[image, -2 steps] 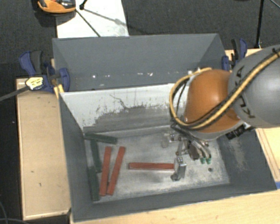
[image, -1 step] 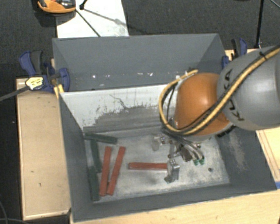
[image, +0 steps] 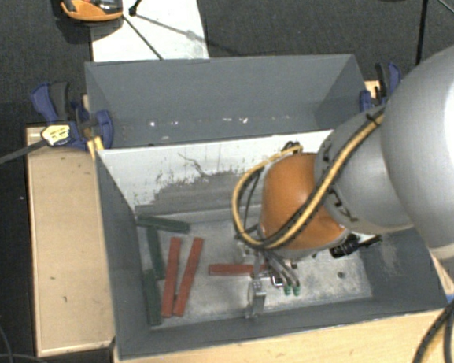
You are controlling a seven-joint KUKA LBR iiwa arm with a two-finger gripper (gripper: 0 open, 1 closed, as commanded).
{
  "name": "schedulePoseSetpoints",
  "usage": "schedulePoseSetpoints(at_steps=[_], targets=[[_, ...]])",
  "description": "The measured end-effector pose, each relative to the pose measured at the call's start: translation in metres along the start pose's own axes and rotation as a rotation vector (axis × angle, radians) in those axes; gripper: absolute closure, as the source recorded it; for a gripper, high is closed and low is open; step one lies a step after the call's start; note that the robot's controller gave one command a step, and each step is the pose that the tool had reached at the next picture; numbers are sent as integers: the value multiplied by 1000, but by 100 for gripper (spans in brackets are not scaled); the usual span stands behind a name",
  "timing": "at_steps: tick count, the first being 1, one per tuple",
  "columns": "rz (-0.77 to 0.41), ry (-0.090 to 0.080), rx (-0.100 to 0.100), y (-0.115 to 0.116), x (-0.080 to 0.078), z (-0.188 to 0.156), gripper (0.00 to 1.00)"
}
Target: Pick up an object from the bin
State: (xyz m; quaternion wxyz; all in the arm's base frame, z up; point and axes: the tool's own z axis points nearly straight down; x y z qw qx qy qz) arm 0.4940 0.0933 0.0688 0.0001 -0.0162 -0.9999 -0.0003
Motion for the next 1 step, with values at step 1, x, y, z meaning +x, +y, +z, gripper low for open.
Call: schedulePoseSetpoints(at_steps=[1], targets=[[-67, -4, 0, -10, -4, -1, 100]])
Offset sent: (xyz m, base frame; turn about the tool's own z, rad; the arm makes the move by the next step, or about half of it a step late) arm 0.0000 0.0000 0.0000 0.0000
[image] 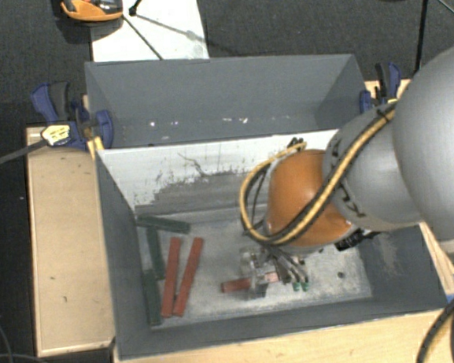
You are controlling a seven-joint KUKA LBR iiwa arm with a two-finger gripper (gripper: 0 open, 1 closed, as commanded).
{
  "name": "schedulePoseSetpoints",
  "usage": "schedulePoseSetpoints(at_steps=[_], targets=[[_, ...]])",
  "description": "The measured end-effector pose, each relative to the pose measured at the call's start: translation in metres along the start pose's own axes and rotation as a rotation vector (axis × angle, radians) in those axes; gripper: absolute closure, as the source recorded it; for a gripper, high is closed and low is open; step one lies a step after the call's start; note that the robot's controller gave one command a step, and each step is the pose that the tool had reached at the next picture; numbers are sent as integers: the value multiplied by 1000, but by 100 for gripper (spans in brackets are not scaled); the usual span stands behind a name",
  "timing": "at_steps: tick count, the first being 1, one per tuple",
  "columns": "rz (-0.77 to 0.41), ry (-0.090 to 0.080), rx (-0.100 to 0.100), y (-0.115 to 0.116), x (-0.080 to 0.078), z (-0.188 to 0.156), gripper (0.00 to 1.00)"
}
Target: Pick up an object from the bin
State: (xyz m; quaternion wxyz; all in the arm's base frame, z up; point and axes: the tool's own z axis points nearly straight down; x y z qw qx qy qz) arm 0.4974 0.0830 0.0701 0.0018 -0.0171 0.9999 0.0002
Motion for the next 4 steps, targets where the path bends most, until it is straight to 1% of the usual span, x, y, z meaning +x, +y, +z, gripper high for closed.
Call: schedulePoseSetpoints(at_steps=[2, 4], targets=[[0, 4, 0, 0, 1, -3, 100], [0, 9, 0, 0, 2, -30, 100]])
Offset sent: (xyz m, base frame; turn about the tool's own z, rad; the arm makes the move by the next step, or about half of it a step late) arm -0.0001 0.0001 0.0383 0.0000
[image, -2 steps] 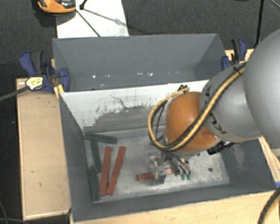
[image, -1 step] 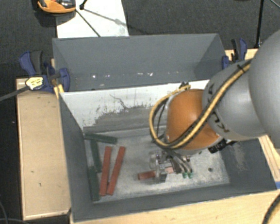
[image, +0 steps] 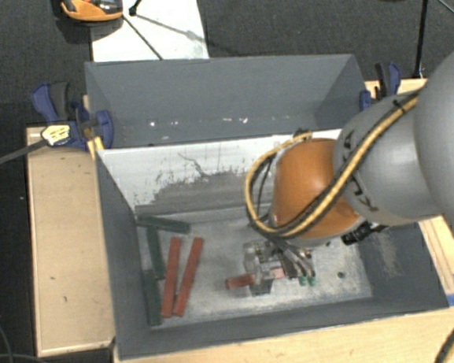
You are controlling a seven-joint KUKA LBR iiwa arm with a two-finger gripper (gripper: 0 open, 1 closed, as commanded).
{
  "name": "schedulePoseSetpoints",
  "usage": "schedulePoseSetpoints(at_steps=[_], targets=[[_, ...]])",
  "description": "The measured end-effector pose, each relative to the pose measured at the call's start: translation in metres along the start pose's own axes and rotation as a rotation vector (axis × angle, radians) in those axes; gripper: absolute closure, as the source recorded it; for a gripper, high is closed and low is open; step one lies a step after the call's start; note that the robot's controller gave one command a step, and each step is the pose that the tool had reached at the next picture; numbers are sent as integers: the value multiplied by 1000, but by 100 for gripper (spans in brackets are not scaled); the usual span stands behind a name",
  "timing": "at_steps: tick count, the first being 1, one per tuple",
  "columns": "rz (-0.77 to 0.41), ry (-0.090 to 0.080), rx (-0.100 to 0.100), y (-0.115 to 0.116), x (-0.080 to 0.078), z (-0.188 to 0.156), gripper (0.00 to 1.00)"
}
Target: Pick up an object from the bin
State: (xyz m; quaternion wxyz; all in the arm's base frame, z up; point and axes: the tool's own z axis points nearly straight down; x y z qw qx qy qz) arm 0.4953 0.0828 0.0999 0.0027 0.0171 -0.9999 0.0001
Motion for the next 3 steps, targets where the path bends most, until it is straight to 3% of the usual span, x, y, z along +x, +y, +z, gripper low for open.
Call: schedulePoseSetpoints(at_steps=[3], targets=[[-1, -5, -1, 0, -1, -42, 100]])
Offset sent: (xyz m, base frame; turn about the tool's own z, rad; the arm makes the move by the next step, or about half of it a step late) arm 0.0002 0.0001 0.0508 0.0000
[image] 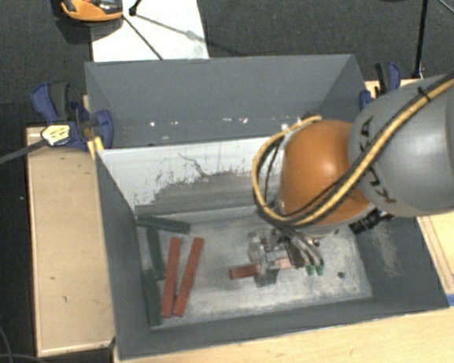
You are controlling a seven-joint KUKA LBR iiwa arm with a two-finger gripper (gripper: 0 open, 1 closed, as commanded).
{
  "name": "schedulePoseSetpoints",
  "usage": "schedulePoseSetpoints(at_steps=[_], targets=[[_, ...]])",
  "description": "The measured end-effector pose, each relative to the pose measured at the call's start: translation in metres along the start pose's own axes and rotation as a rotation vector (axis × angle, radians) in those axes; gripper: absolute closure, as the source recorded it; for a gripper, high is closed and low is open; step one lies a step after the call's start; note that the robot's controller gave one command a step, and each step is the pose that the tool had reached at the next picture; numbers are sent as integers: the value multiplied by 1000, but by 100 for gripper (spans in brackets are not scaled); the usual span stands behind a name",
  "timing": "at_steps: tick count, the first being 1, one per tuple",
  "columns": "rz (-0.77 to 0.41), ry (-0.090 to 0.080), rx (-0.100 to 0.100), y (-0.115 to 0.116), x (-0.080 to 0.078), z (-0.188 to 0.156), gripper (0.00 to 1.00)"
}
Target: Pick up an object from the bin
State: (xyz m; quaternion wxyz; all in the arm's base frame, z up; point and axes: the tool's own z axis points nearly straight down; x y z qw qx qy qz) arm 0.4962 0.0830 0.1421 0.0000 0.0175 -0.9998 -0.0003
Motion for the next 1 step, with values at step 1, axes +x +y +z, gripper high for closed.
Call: schedulePoseSetpoints(at_steps=[1], targets=[[0, 0, 0, 0, 0, -12, 100]])
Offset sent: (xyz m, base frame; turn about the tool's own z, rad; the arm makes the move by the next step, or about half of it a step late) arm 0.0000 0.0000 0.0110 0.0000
